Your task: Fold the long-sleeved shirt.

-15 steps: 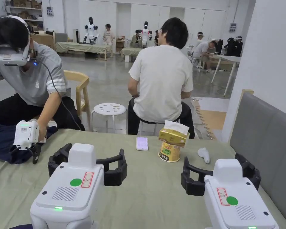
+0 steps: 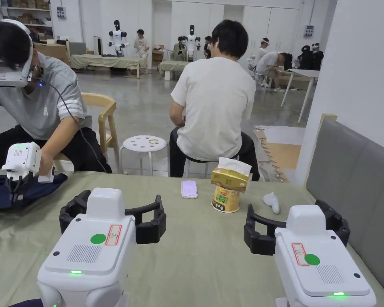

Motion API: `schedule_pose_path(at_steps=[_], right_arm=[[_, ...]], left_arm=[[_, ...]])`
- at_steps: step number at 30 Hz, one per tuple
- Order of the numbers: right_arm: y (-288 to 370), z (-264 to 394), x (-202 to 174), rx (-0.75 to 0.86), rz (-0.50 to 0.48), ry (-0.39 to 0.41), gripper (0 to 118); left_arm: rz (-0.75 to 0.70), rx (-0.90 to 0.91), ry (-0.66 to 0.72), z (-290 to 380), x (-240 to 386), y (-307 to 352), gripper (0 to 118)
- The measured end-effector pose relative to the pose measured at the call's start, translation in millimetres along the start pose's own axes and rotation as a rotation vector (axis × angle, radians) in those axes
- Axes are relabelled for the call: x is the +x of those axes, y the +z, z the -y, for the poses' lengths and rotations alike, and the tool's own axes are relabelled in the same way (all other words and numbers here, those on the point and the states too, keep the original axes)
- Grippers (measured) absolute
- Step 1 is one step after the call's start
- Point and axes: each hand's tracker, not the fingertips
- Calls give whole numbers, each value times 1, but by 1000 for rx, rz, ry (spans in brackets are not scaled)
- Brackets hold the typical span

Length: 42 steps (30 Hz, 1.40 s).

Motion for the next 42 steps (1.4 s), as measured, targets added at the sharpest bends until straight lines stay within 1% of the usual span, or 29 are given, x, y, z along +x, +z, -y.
schedule_pose_path(at_steps=[3, 12, 18, 22, 26, 30, 35, 42], right_arm=[[1, 0, 0, -1, -5, -4, 118], [1, 0, 2, -3, 4, -12, 118], [0, 0, 6, -3, 14, -15, 118], [2, 1, 6, -1, 12, -6, 118], [2, 1, 6, -5, 6, -14, 118], [2, 0, 7, -4, 4, -13, 118], [1, -2, 8, -5, 15, -8, 118], [0, -6, 11, -2, 28, -16, 118]], left_arm=[[8, -5, 15, -3, 0, 1, 111], [-7, 11, -27, -3, 0, 2, 111], [-10, 6, -18, -2, -2, 2, 111], [-15, 12, -2, -3, -2, 3, 111], [-14, 14, -10, -4, -2, 1, 111], [-14, 10, 9, -5, -4, 0, 111], [-11, 31, -32, -6, -2, 2, 111], [-6, 44, -48, -8, -1, 3, 111]])
